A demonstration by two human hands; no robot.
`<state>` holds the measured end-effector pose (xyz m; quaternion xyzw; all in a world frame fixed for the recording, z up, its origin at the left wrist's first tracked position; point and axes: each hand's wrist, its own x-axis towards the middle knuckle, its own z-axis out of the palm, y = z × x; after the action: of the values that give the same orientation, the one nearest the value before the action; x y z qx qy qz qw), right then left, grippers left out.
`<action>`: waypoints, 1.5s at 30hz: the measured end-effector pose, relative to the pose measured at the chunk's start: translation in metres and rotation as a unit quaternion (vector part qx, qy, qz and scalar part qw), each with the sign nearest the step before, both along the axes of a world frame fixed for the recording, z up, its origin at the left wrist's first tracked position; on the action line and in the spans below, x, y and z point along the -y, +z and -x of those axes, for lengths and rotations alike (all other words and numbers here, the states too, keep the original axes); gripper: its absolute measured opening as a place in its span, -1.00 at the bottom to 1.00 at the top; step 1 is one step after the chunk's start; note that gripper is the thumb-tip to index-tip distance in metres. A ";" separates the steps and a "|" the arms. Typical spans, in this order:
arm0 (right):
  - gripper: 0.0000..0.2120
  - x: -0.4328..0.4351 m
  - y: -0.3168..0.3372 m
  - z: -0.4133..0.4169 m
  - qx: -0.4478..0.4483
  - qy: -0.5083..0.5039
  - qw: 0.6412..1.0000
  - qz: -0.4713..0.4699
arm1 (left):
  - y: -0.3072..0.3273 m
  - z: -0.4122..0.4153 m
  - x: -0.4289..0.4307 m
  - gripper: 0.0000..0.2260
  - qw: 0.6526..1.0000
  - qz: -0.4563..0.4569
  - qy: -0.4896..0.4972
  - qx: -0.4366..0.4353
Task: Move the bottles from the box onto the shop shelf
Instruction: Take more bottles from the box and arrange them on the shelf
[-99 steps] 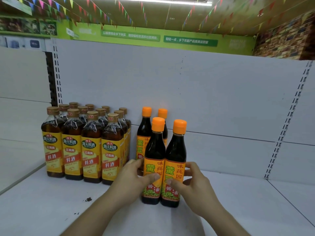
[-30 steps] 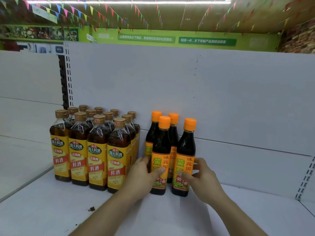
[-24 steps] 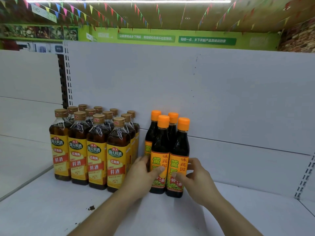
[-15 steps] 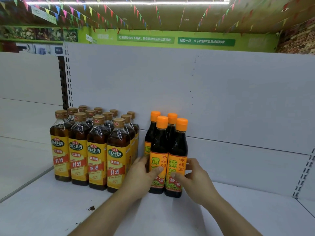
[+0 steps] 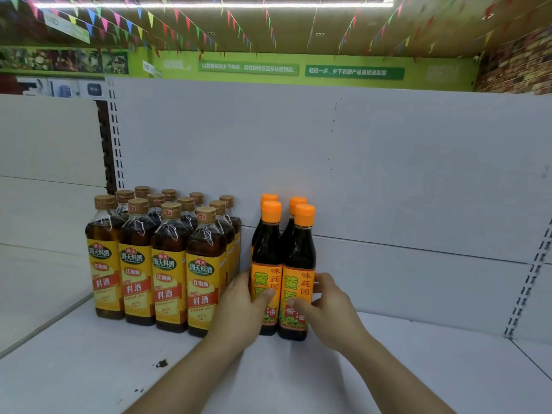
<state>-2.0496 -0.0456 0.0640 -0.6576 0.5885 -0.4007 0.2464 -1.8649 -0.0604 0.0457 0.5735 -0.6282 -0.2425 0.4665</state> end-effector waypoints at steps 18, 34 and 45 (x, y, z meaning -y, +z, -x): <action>-0.54 0.002 -0.002 -0.021 -0.013 -0.021 1.000 0.005 | 0.011 -0.002 -0.012 -0.67 0.999 -0.014 0.029 -0.010; -0.46 -0.009 -0.006 -0.031 -0.039 -0.103 0.993 -0.039 | 0.009 -0.017 -0.019 -0.66 0.992 -0.119 -0.053 -0.001; -0.43 -0.028 -0.009 -0.042 -0.012 -0.172 0.979 -0.112 | 0.004 -0.049 -0.044 -0.56 0.980 -0.137 -0.144 0.005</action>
<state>-2.0080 -0.0173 0.0555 -0.5194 0.7370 -0.3605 0.2390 -1.8159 -0.0160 0.0501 0.5368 -0.6672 -0.3882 0.3405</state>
